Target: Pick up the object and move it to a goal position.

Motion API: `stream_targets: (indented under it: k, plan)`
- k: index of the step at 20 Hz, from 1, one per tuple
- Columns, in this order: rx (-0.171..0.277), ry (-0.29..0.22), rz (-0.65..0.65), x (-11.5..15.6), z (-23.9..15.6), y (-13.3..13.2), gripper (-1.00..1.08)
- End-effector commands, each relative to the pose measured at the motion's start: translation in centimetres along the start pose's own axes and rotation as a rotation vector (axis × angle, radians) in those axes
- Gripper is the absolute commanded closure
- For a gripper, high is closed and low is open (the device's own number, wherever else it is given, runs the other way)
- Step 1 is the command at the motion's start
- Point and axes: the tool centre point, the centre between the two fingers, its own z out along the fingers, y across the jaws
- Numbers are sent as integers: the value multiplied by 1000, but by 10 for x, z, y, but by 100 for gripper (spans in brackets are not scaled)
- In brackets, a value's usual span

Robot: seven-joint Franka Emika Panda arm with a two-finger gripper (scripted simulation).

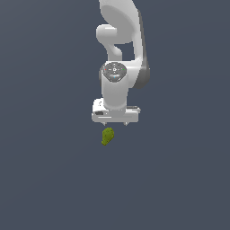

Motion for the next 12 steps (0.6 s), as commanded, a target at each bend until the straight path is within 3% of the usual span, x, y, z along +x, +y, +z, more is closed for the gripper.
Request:
stream_targets:
  k: [1,12]
  plan:
    - [0,0,0,0,0,0,-92]
    - [4,44,-52,11,-17,-4,-92]
